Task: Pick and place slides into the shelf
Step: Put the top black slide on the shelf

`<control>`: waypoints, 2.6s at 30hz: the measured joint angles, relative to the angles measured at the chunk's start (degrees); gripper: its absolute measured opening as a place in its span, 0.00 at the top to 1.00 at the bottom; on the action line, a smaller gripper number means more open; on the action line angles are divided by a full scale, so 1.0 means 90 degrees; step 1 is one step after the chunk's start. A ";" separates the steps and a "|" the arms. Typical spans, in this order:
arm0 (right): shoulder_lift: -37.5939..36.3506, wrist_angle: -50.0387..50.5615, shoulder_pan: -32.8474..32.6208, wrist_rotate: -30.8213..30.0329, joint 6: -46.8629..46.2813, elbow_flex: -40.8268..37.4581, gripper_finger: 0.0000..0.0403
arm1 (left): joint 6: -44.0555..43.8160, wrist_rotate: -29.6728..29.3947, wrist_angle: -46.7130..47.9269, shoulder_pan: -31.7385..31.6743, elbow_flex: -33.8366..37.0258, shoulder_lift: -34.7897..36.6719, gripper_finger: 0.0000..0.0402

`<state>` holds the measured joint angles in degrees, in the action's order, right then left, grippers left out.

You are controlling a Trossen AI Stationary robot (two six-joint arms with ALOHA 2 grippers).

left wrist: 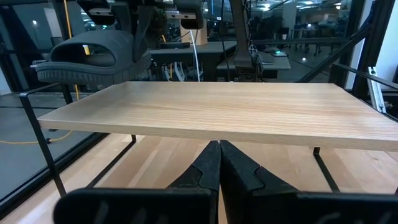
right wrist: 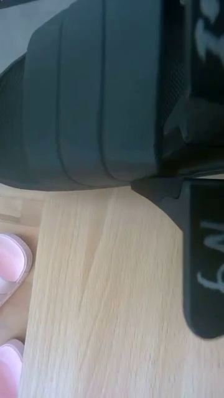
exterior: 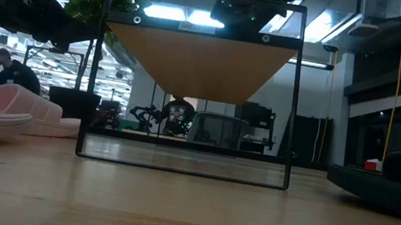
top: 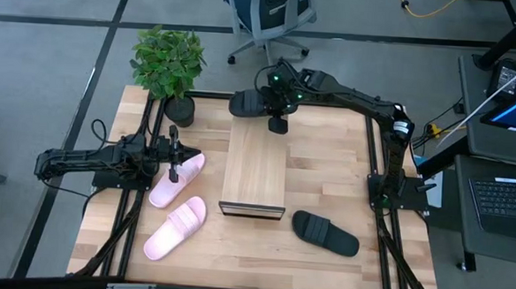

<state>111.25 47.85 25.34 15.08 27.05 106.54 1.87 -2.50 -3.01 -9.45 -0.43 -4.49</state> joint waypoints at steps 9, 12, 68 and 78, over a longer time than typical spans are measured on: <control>0.0005 0.0157 -0.0146 0.0050 -0.0189 0.0000 0.97 | -0.0007 0.0001 0.0000 -0.0002 0.0000 0.0001 1.00; 0.0016 0.0164 -0.0150 0.0051 -0.0193 0.0002 0.97 | -0.0013 0.0002 0.0000 -0.0001 -0.0001 0.0002 1.00; 0.0009 -0.0808 0.0010 -0.0028 0.0204 -0.0593 0.97 | -0.0027 0.0002 0.0005 -0.0001 0.0000 0.0002 1.00; 0.0009 -0.0773 0.0010 -0.0045 0.0237 -0.0593 0.97 | -0.0027 0.0002 0.0114 -0.0002 -0.0001 0.0002 1.00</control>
<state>111.33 40.89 25.43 14.68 29.18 101.21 1.63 -2.48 -1.98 -9.47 -0.44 -4.47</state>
